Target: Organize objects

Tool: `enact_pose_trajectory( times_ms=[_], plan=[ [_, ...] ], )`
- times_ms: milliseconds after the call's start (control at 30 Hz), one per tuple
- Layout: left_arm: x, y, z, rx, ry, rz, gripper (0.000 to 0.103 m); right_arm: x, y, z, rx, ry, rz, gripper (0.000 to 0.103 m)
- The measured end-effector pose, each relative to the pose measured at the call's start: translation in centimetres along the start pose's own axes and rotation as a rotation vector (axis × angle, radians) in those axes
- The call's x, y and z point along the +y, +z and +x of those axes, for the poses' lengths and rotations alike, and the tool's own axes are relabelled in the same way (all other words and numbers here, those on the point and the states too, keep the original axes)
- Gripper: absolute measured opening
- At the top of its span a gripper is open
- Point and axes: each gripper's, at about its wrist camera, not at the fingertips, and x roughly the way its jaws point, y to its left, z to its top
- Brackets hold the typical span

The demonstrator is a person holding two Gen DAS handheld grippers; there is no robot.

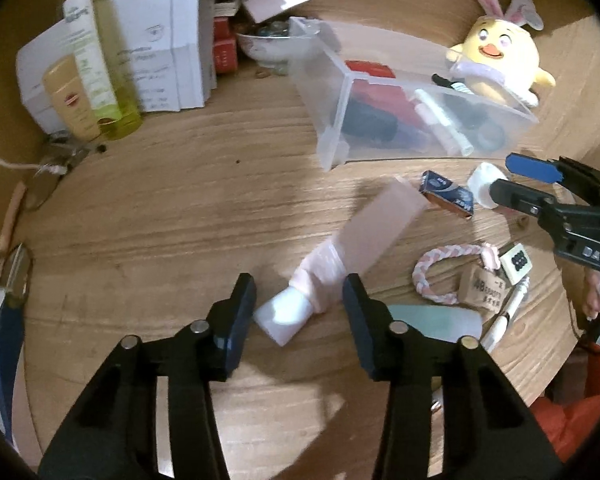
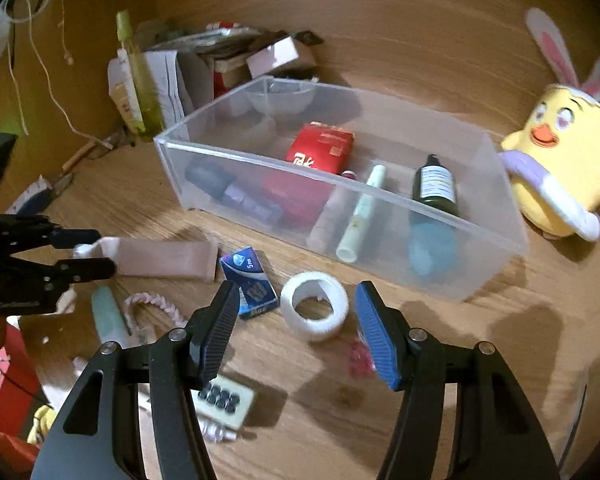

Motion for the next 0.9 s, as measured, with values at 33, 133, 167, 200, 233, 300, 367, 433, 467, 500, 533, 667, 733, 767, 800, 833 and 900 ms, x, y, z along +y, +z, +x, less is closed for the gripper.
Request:
enact_pose_trajectory(
  times_ms=[33, 133, 167, 200, 233, 300, 367, 433, 467, 500, 533, 667, 733, 767, 800, 833, 900],
  plan=[
    [0.0, -0.1, -0.1, 0.004, 0.003, -0.003, 0.043, 0.0, 0.1, 0.5, 0.009, -0.004, -0.002, 0.056],
    [0.4, 0.0, -0.3, 0.019, -0.046, -0.024, 0.043, -0.4, 0.3, 1.6, 0.037, -0.011, 0.01, 0.056],
    [0.5, 0.0, -0.4, 0.019, -0.068, -0.029, 0.043, -0.6, 0.2, 1.8, 0.044, -0.008, 0.015, 0.056],
    [0.5, 0.1, -0.5, 0.015, -0.081, -0.027, 0.043, -0.7, 0.1, 2.0, 0.051, -0.003, 0.021, 0.056],
    [0.4, 0.4, -0.6, 0.009, -0.085, -0.016, 0.043, -0.8, 0.0, 2.1, 0.055, -0.001, 0.025, 0.056],
    [-0.2, 0.8, -0.3, 0.005, -0.086, 0.015, 0.043, -1.0, -0.1, 2.1, 0.059, 0.002, 0.033, 0.056],
    [-0.6, 1.1, 0.4, 0.017, -0.088, 0.043, 0.043, -1.1, -0.2, 2.1, 0.06, 0.003, 0.042, 0.054],
    [-1.1, 1.2, 0.8, 0.005, -0.07, 0.075, 0.043, -1.1, -0.3, 2.1, 0.061, 0.012, 0.045, 0.048],
    [-1.4, 1.3, 0.9, 0.002, -0.061, 0.091, 0.043, -1.1, -0.3, 2.1, 0.062, 0.013, 0.045, 0.043],
    [-1.6, 1.3, 1.0, -0.005, -0.053, 0.104, 0.041, -1.1, -0.3, 2.2, 0.063, 0.014, 0.045, 0.041],
    [-1.7, 1.2, 1.0, -0.016, -0.05, 0.116, 0.037, -1.0, -0.3, 2.2, 0.062, 0.016, 0.045, 0.039],
    [-1.8, 0.6, 0.6, -0.045, -0.048, 0.117, 0.025, -0.9, -0.3, 2.0, 0.05, 0.009, 0.038, 0.036],
    [-1.8, 0.2, -0.2, -0.072, -0.031, 0.111, 0.016, -0.9, -0.3, 1.8, 0.04, 0.003, 0.036, 0.035],
    [-1.7, 0.2, -0.5, -0.08, -0.024, 0.105, 0.014, -0.9, -0.4, 1.5, 0.035, 0.004, 0.038, 0.035],
    [-1.5, 0.1, -0.8, -0.087, -0.027, 0.093, 0.013, -0.9, -0.3, 1.5, 0.029, 0.005, 0.04, 0.035],
    [-1.3, -0.1, -1.0, -0.092, -0.029, 0.083, 0.013, -0.9, -0.3, 1.3, 0.024, 0.007, 0.041, 0.035],
    [-1.2, -0.4, -1.2, -0.092, -0.024, 0.067, 0.011, -0.9, -0.3, 0.8, 0.009, 0.005, 0.043, 0.035]
  ],
)
